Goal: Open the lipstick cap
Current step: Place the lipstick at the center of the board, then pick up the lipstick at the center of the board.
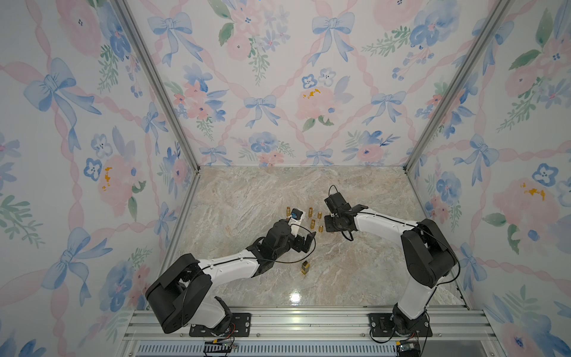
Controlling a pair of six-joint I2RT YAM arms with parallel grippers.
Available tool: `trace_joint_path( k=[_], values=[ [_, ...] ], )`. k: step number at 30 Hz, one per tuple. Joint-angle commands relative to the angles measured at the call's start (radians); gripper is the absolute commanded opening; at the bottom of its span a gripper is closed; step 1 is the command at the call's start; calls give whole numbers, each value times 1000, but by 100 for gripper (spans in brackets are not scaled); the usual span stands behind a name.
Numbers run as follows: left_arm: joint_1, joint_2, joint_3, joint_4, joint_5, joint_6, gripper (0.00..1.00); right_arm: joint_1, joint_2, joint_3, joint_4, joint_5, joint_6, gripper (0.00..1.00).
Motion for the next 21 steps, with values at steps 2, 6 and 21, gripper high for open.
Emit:
trace_joint_path(
  k=[2,6,21],
  values=[
    [7,-45,-12,-32,-10,-2,98,12,-49,54,-97,18,4,45],
    [7,-83,-28,-66,-10,-25,98,28,-81,92,-184,8,6,51],
    [13,-281,-88,-260,-79,-155,98,286,-284,154,-519,-85,80,62]
  ],
)
